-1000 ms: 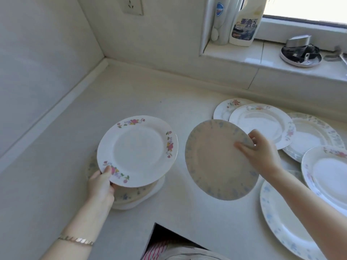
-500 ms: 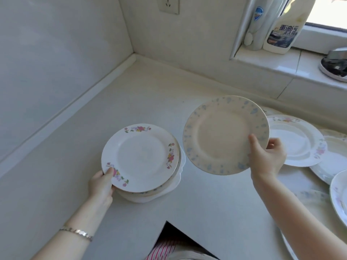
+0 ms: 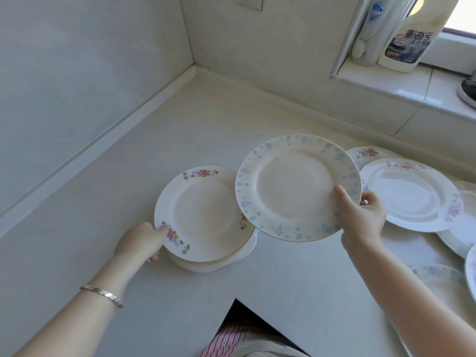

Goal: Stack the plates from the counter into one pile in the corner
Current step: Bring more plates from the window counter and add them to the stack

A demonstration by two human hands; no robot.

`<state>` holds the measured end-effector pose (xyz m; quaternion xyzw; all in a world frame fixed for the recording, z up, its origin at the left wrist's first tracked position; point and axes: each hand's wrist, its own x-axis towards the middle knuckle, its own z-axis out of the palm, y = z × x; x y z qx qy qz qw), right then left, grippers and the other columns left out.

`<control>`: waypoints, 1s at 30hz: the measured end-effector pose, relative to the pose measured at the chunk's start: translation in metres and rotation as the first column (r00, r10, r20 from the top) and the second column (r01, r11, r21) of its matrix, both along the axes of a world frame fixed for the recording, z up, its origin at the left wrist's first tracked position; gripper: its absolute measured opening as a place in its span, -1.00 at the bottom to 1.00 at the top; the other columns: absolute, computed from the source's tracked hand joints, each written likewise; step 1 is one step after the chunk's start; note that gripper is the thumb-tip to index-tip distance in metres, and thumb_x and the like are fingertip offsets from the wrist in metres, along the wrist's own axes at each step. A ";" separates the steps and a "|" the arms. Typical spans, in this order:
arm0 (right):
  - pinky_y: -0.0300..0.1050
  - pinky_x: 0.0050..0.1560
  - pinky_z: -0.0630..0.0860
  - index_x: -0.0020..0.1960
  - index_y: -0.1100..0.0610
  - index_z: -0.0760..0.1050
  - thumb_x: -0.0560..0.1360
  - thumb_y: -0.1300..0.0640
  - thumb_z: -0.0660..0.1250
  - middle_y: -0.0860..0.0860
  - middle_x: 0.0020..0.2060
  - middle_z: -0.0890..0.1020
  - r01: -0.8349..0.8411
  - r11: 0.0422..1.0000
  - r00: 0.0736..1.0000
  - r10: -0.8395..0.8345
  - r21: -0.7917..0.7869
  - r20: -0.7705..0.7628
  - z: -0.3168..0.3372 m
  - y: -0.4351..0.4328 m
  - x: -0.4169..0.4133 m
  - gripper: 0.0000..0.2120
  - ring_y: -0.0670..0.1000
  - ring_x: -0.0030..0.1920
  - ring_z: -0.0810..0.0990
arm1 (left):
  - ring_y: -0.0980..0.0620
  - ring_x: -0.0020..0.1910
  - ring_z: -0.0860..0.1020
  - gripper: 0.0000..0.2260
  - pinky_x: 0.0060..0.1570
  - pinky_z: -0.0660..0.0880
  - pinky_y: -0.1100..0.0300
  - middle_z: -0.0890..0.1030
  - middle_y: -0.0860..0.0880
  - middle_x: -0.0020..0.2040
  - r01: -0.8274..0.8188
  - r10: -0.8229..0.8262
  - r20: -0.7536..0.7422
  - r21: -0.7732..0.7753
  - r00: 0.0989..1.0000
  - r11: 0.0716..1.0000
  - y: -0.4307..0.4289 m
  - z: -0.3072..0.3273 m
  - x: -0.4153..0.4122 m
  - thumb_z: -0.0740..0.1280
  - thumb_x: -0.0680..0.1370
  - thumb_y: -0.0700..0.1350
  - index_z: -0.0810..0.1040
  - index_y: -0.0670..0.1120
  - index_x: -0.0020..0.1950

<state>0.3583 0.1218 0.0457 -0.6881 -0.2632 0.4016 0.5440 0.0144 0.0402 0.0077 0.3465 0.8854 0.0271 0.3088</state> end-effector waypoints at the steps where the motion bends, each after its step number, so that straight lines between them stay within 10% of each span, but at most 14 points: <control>1: -0.35 -0.48 0.40 -0.33 0.07 0.32 0.40 0.18 0.42 -0.04 -0.40 0.46 -0.025 1.000 1.000 0.025 0.000 0.008 0.001 0.000 -0.003 -0.72 -0.21 -0.53 0.44 | -0.21 -0.11 0.62 -0.59 -0.14 0.47 0.07 0.63 -0.21 -0.16 -0.023 0.024 -0.028 0.045 0.999 0.999 0.002 -0.001 0.001 0.12 0.54 0.12 0.51 -0.21 -0.06; 5: -0.41 -0.61 0.37 -0.32 0.11 0.32 0.41 0.22 0.41 0.00 -0.39 0.49 -0.147 0.989 0.989 0.146 -0.030 -0.010 -0.002 -0.001 -0.027 -0.72 -0.25 -0.62 0.46 | -0.09 0.10 0.48 -0.66 0.01 0.33 0.15 0.50 -0.12 0.22 -0.306 0.194 0.304 0.385 0.933 0.870 0.009 -0.006 0.023 0.06 0.62 -0.04 0.33 -0.12 0.36; 9: -0.27 -0.52 0.44 -0.30 0.11 0.33 0.42 0.18 0.41 0.04 -0.33 0.53 -0.280 0.951 0.959 0.282 -0.130 -0.002 -0.013 -0.003 -0.061 -0.75 -0.03 -0.42 0.51 | -0.11 0.26 0.46 -0.59 0.23 0.39 0.04 0.45 -0.08 0.36 -0.623 0.339 0.582 0.400 0.739 0.672 0.018 -0.023 0.028 0.04 0.61 -0.17 0.25 0.04 0.46; 14: -0.27 -0.53 0.42 -0.30 0.10 0.32 0.43 0.18 0.39 0.00 -0.34 0.51 -0.358 0.916 0.932 0.364 -0.180 -0.003 -0.027 -0.004 -0.095 -0.74 -0.04 -0.40 0.48 | 0.09 -0.29 0.41 -0.54 -0.31 0.42 0.28 0.49 0.04 -0.16 -0.715 0.356 0.683 0.353 0.638 0.603 0.020 -0.023 0.027 0.02 0.59 -0.27 0.29 0.05 0.45; 18: -0.16 -0.36 0.44 -0.29 0.05 0.32 0.45 0.14 0.37 0.04 -0.29 0.54 -0.396 0.899 0.909 0.413 -0.188 0.061 -0.035 -0.006 -0.107 -0.75 0.02 -0.33 0.52 | 0.05 -0.37 0.37 -0.56 -0.60 0.34 0.37 0.44 -0.12 0.00 -0.746 0.377 0.713 0.307 0.592 0.592 0.023 -0.033 0.020 0.01 0.57 -0.20 0.34 0.05 0.42; 23: -0.12 -0.23 0.43 -0.10 0.13 0.45 0.47 0.01 0.33 0.00 -0.13 0.49 -0.448 0.865 0.810 0.500 -0.226 0.305 -0.042 -0.007 -0.109 -0.82 -0.05 -0.24 0.49 | -0.03 -0.03 0.55 -0.61 -0.20 0.55 0.17 0.48 -0.08 0.26 -0.725 0.353 0.706 0.327 0.614 0.607 0.023 -0.036 0.021 -0.01 0.61 -0.10 0.31 0.07 0.43; 30: -0.22 0.16 0.36 0.16 0.17 0.52 0.44 0.04 0.38 -0.02 0.10 0.33 -0.377 0.893 0.831 0.443 -0.244 0.337 -0.064 -0.002 -0.123 -0.66 -0.05 0.07 0.39 | 0.04 0.31 0.40 -0.62 0.14 0.35 0.19 0.40 0.07 0.32 -0.717 0.329 0.704 0.361 0.629 0.596 0.021 -0.037 0.023 0.03 0.64 -0.06 0.25 0.05 0.47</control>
